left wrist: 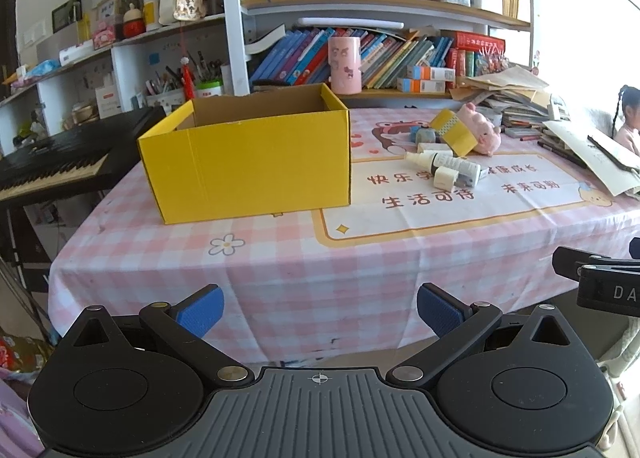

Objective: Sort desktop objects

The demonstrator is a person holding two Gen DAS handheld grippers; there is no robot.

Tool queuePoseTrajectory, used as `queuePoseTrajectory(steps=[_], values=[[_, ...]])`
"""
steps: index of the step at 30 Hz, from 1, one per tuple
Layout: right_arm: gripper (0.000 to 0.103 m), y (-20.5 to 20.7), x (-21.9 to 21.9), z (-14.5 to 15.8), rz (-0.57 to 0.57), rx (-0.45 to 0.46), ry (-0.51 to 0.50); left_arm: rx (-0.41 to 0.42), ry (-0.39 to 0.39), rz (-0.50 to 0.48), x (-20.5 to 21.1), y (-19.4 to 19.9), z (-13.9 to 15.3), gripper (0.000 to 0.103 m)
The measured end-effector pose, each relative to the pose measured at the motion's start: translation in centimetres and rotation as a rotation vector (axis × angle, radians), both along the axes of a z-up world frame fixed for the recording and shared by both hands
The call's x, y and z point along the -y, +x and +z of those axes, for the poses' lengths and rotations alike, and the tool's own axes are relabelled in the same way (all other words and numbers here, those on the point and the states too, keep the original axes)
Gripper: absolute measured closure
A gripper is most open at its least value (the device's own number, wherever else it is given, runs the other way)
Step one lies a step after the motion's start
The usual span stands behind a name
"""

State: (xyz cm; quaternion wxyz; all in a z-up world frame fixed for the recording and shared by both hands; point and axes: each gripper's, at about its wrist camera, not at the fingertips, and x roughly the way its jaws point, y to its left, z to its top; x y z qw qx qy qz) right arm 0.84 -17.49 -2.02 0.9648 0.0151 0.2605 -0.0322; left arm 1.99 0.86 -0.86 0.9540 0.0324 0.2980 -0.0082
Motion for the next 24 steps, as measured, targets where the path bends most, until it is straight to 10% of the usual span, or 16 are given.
queuePoseTrajectory(steps=[24], values=[[0.0, 3.6, 2.0, 0.6, 0.057, -0.035, 0.018, 0.002, 0.039, -0.064, 3.7, 3.3, -0.1, 0.0]])
